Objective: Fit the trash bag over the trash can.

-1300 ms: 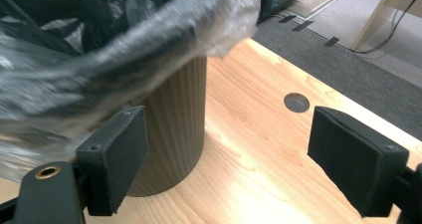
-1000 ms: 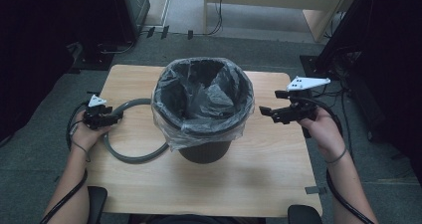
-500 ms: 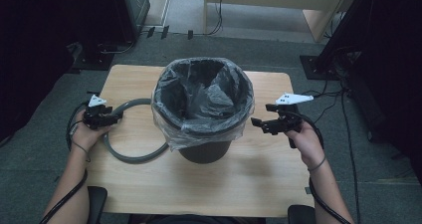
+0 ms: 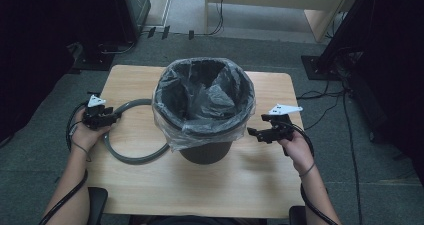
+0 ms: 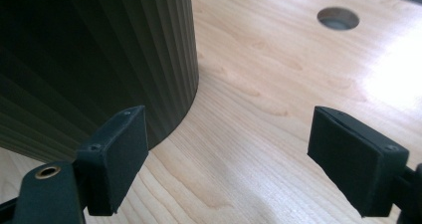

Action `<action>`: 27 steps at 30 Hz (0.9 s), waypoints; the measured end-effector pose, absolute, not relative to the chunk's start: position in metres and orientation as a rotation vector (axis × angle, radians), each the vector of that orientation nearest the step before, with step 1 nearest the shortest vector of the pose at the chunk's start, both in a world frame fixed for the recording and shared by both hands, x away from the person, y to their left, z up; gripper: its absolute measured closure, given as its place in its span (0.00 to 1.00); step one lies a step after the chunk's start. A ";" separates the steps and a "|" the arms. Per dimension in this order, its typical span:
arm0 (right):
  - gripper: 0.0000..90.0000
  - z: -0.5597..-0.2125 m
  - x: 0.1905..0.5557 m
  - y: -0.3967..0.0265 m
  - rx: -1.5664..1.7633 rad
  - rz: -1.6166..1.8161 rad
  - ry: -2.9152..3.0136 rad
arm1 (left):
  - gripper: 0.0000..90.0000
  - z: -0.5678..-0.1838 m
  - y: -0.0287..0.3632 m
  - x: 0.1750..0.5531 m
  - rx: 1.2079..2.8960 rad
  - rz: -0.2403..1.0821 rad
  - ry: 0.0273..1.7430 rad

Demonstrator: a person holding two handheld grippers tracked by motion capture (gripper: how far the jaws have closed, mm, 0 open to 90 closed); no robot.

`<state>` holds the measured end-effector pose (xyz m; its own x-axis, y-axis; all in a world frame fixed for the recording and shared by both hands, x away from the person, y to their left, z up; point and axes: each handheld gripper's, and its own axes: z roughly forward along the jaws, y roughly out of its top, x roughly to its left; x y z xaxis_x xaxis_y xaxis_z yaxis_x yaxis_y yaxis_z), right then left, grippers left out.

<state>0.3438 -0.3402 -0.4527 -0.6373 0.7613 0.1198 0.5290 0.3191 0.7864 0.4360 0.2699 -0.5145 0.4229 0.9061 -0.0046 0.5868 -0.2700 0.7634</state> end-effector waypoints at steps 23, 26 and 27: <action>0.17 -0.514 0.352 -0.338 1.200 1.113 2.357 | 0.82 -0.514 0.276 0.437 1.949 0.591 1.294; 0.17 -0.517 0.352 -0.339 1.210 1.109 2.350 | 0.82 -0.514 0.277 0.437 1.942 0.587 1.298; 0.17 -0.518 0.352 -0.339 1.206 1.093 2.352 | 0.82 -0.514 0.277 0.437 1.942 0.586 1.298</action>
<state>0.3521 -0.3389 -0.5182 -0.6122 0.7858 0.0880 0.5740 0.3651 0.7329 0.4374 0.2769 -0.5142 0.3907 0.9203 -0.0188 0.5944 -0.2366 0.7686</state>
